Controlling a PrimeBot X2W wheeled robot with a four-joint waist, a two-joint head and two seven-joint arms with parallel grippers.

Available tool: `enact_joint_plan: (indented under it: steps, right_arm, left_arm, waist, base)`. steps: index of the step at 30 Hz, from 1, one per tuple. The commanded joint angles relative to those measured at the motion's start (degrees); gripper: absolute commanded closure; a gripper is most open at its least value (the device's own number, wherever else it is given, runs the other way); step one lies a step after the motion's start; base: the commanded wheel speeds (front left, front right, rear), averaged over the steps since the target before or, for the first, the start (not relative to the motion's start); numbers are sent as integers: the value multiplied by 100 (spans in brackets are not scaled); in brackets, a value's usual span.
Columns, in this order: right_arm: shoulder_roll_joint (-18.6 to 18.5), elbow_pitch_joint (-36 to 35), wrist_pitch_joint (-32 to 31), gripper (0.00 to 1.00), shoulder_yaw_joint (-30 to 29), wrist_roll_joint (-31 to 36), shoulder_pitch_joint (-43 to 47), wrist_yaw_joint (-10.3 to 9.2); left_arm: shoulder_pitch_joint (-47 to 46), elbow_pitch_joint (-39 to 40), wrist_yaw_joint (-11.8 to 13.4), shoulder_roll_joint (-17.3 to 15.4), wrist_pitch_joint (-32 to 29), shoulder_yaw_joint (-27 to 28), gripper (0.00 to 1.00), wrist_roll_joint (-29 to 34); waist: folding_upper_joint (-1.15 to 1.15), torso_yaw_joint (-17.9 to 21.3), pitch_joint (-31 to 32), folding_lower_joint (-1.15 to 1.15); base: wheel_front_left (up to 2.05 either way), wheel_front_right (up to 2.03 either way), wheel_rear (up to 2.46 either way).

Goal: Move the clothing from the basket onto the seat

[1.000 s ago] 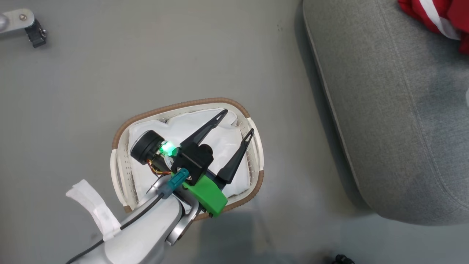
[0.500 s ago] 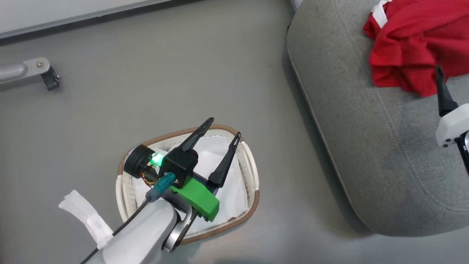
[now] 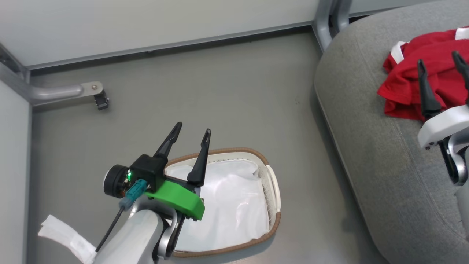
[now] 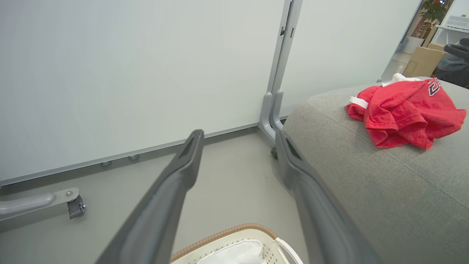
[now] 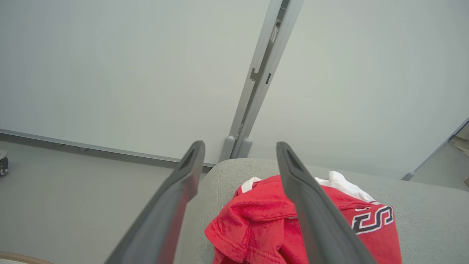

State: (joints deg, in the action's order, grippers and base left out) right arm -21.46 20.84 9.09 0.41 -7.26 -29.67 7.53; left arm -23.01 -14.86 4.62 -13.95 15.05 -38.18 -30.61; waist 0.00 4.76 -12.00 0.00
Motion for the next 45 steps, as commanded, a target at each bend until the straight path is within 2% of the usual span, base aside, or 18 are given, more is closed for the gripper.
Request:
enact_joint_plan:
  steps: [1,8,14,18,24,32,45]
  right_arm:
    - [103,-68,43,0,-7,4,215,-8]
    - [801,-275,261,0,-32,152,929,-8]
    - [1469,-242,503,0,-207,203,1532,-8]
    - [1720,-296,587,0,-232,276,1940,-8]
    - [1834,-826,612,0,-431,742,2454,-7]
    - [1845,-1006,615,0,-220,359,2964,-8]
    - [1846,-944,616,0,-90,167,2980,-8]
  left_arm:
    - [174,55,40,7,16,140,0,103]
    - [1055,316,184,187,10,1217,0,293]
    - [1731,358,63,399,10,1911,0,480]
    - [2049,289,-43,527,11,2163,0,616]
    - [2347,190,-193,702,11,2415,0,758]
    - [2479,37,-410,852,11,2616,0,915]
    - [2466,-96,-635,1003,11,2799,0,1083]
  waist:
    - [0,-420,395,0]
    - [0,-835,676,0]
    - [0,-1069,837,0]
    - [0,-1140,909,0]
    - [0,-1109,1030,0]
    - [0,-1027,1144,0]
    - [0,-996,1209,0]
  base:
    - [0,0,0]
    - [0,0,0]
    - [0,0,0]
    - [0,0,0]
    - [0,0,0]
    - [0,0,0]
    - [0,0,0]
